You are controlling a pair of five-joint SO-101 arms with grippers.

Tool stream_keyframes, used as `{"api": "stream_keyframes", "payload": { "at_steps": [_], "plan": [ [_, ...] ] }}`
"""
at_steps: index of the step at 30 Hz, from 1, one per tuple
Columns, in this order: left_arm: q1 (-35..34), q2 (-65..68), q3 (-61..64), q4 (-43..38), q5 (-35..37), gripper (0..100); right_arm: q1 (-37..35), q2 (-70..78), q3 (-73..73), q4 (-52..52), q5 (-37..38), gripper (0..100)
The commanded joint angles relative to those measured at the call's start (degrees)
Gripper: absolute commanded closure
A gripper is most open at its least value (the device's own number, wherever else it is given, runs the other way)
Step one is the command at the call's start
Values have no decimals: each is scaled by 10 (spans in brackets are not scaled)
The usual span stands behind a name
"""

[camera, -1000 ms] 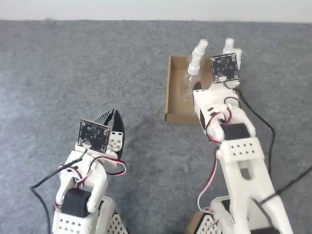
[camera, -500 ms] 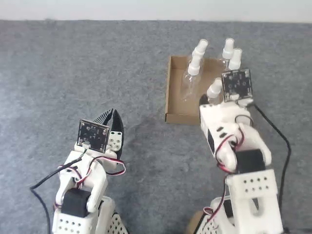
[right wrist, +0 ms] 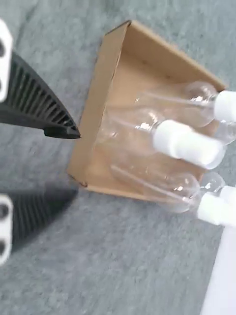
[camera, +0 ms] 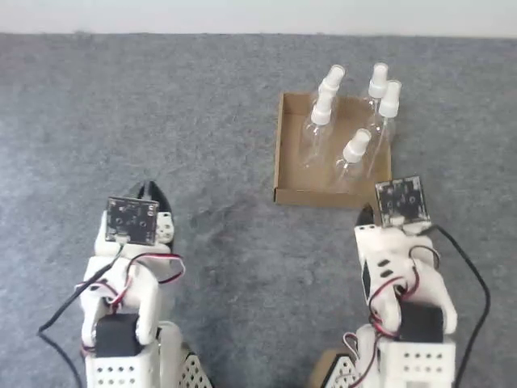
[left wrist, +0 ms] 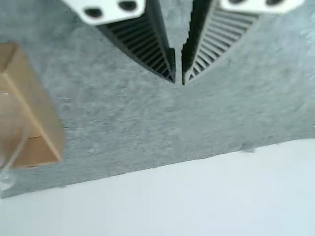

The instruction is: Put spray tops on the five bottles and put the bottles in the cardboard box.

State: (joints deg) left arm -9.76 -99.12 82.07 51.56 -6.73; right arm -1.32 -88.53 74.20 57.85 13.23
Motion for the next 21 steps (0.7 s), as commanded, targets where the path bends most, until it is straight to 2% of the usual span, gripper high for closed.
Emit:
{"api": "stream_keyframes", "payload": {
  "at_steps": [1,5,9,18,21],
  "plan": [
    [-36,-6,-5,0,-6,987,33,-77,40,5,14,957],
    [-63,-6,-2,1,-6,987,81,-154,120,5,14,991],
    [-62,-6,22,2,-4,986,105,-153,183,-11,14,992],
    [-62,-7,128,-26,-7,987,110,-153,222,-29,7,992],
    [-62,-2,146,-60,-6,987,109,-153,223,-5,-33,992]
  ]
}}
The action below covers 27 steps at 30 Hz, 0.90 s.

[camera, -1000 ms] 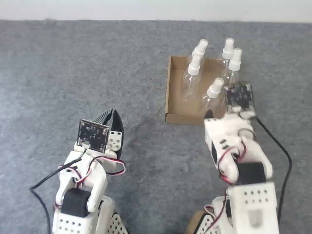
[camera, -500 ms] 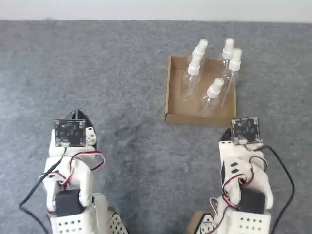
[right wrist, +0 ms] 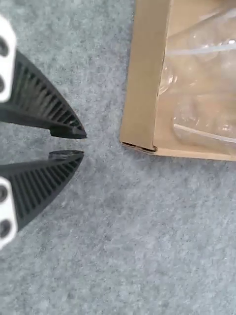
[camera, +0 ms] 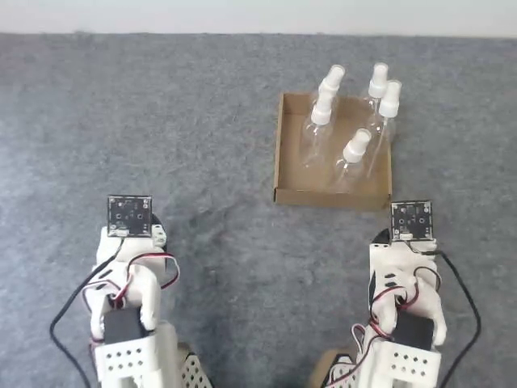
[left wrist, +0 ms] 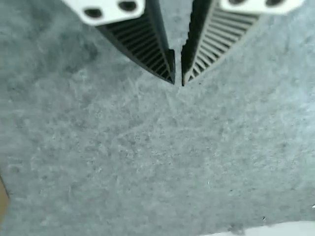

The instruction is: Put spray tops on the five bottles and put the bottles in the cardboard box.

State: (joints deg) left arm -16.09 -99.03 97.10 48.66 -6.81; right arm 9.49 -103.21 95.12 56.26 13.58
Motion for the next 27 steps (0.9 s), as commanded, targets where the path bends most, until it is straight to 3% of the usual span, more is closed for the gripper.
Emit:
{"api": "stream_keyframes", "payload": {
  "at_steps": [1,4,6,9,14,18,27],
  "plan": [
    [1,-5,-3,-31,-5,987,0,-6,14,34,-60,992],
    [19,-1,-3,-21,-5,988,-36,-6,14,121,-112,992],
    [43,-1,-3,39,-6,988,-66,-6,14,179,-115,992],
    [54,-4,-3,110,-7,989,-75,-7,13,184,-115,992],
    [-9,-5,-2,168,-7,988,-77,-7,13,184,-115,992],
    [-49,-5,-2,169,-4,987,-77,-7,13,184,-115,992],
    [-53,-5,-2,169,-4,987,-77,-7,13,184,-115,992]
  ]
}}
